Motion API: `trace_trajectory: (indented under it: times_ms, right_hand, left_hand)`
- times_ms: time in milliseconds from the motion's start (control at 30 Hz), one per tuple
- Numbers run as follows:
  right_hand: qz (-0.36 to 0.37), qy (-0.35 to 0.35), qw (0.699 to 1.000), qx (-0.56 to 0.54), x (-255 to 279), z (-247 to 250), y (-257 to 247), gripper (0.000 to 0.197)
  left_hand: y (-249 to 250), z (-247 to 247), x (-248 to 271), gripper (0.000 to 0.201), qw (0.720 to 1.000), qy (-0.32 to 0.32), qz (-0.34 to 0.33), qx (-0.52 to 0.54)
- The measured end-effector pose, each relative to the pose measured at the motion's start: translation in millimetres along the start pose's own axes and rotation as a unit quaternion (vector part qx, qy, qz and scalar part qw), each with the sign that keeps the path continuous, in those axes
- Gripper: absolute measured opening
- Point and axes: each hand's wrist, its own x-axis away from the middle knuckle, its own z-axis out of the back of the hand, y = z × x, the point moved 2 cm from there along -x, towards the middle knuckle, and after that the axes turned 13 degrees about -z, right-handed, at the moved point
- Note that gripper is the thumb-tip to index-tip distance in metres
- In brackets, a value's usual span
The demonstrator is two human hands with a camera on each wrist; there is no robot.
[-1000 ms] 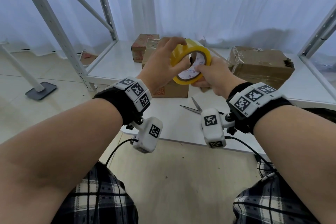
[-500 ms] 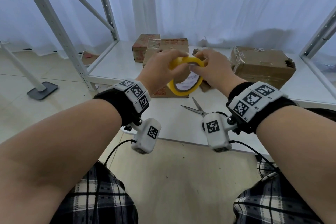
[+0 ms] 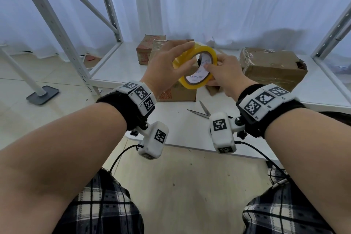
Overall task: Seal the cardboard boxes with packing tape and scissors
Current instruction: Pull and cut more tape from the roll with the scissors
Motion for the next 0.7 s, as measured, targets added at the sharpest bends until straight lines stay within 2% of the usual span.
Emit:
trace_trajectory:
  times_ms: [100,200,267,467,600,700]
  right_hand:
    - [0.007,0.004,1.0,0.01,-1.6,0.8,0.2,0.015]
    - [0.051,0.021,0.994,0.097,-4.3,0.0,-0.7,0.005]
    - [0.063,0.023,0.991,0.115,-3.2,-0.2,-1.6,0.012]
    - [0.074,0.018,0.991,0.106,0.5,-2.8,-3.6,0.017]
    - [0.071,0.012,0.994,0.087,-0.4,-2.8,-4.3,0.013]
    - [0.06,0.009,0.995,0.079,-1.4,-2.9,-2.6,0.005]
  left_hand:
    - [-0.8,-0.2,-1.6,0.041,1.0,-0.015,0.017,0.015]
    - [-0.1,-1.8,-3.5,0.038,0.996,-0.073,0.046,0.036]
    - [0.8,-3.3,-2.4,0.034,0.993,-0.091,0.048,0.051]
    - [1.5,-1.7,-0.6,0.028,0.995,-0.058,0.041,0.069]
    - [4.1,-1.9,0.3,0.025,0.996,-0.035,0.043,0.067]
    - [4.5,-4.1,-0.7,0.022,0.994,-0.042,0.044,0.086]
